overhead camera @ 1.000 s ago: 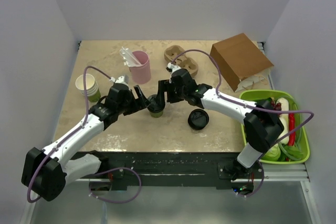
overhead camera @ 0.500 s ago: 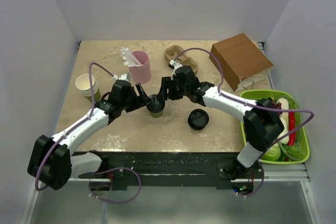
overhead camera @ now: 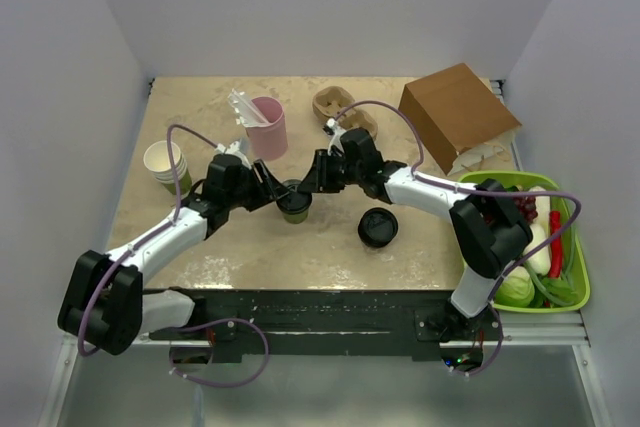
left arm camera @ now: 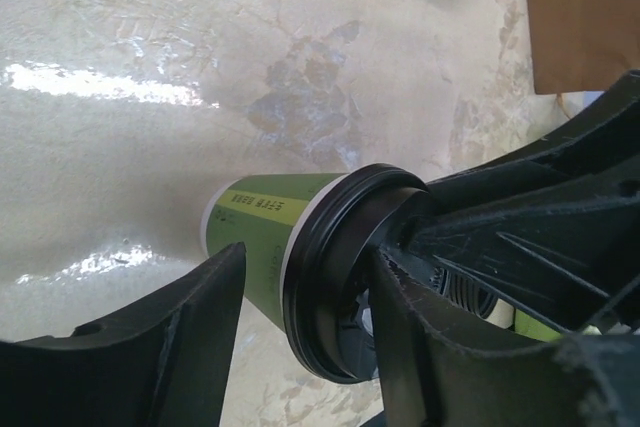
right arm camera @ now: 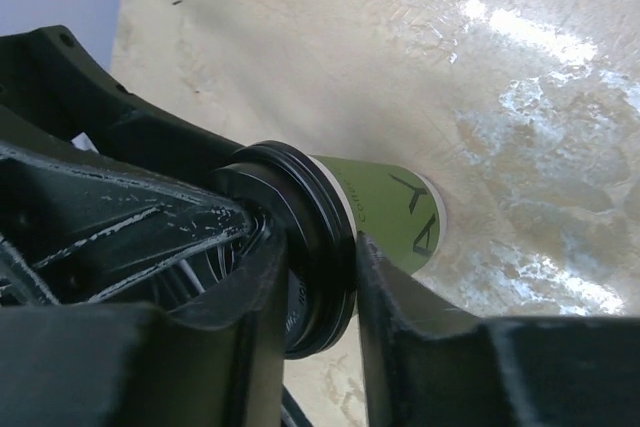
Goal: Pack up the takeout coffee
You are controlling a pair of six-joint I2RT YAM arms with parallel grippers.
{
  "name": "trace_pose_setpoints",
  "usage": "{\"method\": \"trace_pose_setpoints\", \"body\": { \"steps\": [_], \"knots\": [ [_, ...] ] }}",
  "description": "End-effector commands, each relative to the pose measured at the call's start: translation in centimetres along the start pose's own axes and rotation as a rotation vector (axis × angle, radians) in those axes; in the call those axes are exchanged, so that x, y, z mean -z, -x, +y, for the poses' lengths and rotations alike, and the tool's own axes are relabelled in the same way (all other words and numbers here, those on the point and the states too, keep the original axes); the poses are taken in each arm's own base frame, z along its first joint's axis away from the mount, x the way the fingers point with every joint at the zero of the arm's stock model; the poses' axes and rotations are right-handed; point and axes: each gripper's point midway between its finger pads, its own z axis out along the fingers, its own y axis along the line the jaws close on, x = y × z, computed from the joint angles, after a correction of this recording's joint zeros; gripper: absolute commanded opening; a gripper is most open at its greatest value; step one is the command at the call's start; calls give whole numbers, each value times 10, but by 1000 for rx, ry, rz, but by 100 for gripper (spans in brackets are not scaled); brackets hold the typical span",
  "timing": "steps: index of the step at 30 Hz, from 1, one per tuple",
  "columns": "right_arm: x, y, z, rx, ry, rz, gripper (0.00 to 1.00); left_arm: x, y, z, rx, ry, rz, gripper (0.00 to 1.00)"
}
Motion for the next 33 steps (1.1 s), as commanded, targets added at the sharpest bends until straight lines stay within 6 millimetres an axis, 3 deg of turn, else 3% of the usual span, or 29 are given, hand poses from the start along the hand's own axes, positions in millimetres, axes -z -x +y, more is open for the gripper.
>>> {"method": "trace_pose_setpoints", "body": {
  "steps": [1,3,8,16,19,22,26,27,33],
  "knots": [
    [-5,-41,-25,-64,-31,117,22,-4,-21,22,36,24,55,53],
    [-5,-47,-30,-78,-40,129,17,-5,-28,29,50,38,75,48],
    [-8,-61,-60,-148,-122,156,18,-7,-38,46,76,82,103,40],
    [-7,-88,-108,-192,-292,173,23,4,-68,81,112,242,215,40],
    [-4,-93,-116,-186,-331,185,24,6,-70,77,107,213,216,43],
    [-2,-84,-101,-140,-272,169,32,8,-64,64,84,152,205,50],
    [4,-67,-63,-6,-189,174,43,12,-52,36,40,32,187,56],
    [3,-55,-52,18,-172,155,49,14,-53,29,27,-3,200,58],
    [12,-20,-14,57,-98,89,65,28,-38,18,-5,-13,147,79]
  ]
}}
